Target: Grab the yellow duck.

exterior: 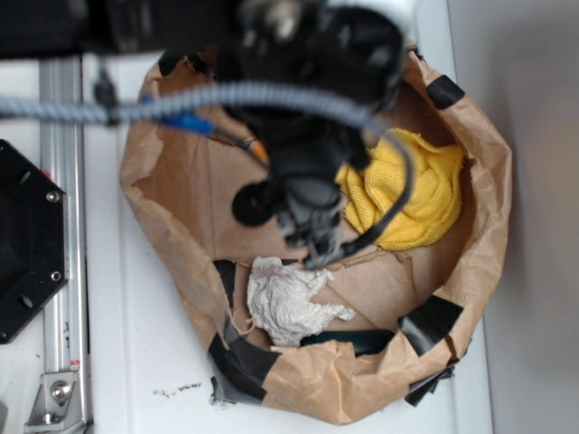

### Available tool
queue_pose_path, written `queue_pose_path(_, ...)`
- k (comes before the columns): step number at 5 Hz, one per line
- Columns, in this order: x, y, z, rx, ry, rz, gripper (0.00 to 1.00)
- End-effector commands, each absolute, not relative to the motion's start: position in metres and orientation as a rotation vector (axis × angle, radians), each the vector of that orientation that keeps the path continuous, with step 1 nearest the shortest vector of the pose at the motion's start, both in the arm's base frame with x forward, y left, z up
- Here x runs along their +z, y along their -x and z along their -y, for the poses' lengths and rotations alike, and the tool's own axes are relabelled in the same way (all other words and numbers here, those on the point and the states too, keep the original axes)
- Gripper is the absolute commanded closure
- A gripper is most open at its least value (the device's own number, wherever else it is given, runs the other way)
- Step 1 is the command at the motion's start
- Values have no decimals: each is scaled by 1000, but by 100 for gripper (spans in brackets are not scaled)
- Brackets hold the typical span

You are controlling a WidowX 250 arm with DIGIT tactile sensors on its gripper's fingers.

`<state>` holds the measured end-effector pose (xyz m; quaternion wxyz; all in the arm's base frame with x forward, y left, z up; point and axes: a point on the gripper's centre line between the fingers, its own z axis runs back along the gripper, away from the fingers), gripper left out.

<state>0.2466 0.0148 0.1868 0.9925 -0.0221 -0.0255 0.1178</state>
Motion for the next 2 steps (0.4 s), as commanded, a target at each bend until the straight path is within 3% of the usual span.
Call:
queue_pose_path(1,245,-245,-14,150,-20,126,100)
queue_pose_path(2,238,-248,-13,156,-25,128,100)
